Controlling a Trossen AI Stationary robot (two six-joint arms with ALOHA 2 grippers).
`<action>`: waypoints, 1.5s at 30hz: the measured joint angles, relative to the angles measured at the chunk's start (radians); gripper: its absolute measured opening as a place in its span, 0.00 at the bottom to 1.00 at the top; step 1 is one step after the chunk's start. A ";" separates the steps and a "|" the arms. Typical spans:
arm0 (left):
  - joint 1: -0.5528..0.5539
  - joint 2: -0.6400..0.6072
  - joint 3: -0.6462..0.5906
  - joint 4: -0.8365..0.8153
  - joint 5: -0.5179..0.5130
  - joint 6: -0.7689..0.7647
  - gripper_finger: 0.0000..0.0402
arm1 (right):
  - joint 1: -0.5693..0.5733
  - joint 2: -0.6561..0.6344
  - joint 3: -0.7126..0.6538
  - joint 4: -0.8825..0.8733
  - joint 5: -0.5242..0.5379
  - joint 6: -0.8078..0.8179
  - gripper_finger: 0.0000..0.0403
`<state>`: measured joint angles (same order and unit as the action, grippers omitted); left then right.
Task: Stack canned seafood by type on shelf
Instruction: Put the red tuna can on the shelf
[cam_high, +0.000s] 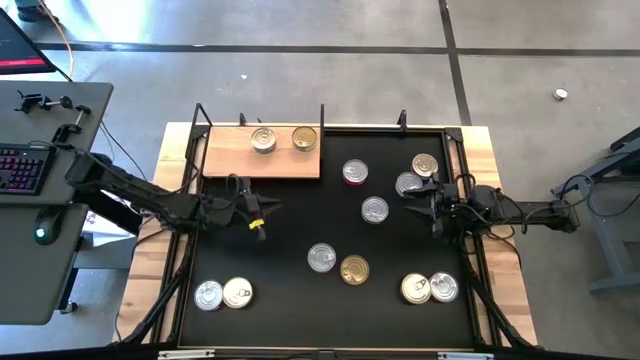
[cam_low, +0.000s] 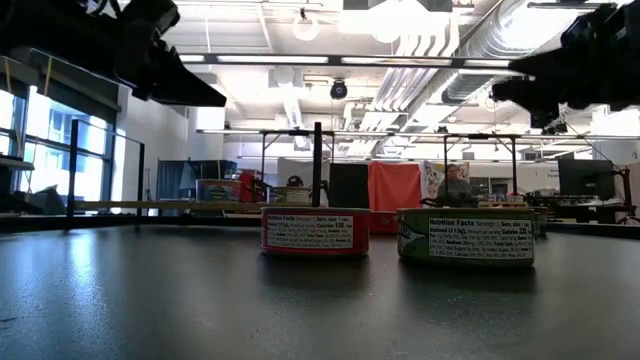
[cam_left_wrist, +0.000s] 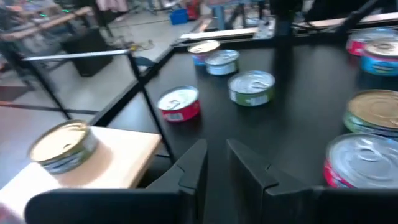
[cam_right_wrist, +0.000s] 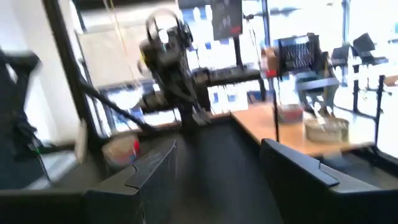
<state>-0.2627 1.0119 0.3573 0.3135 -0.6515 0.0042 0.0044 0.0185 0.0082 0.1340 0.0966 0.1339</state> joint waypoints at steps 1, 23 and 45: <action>-0.007 0.000 0.000 0.000 -0.024 0.000 0.12 | 0.000 0.000 0.000 0.032 -0.009 -0.009 0.56; -0.164 0.000 0.002 0.096 -0.022 0.060 0.11 | 0.141 0.602 0.009 0.632 0.005 0.030 0.56; -0.229 0.204 0.045 0.162 -0.015 0.112 0.11 | 0.155 1.735 0.848 -0.028 -0.134 0.013 0.56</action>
<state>-0.4915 1.2160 0.4018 0.4752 -0.6665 0.1160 0.1590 1.7539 0.8563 0.1056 -0.0374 0.1472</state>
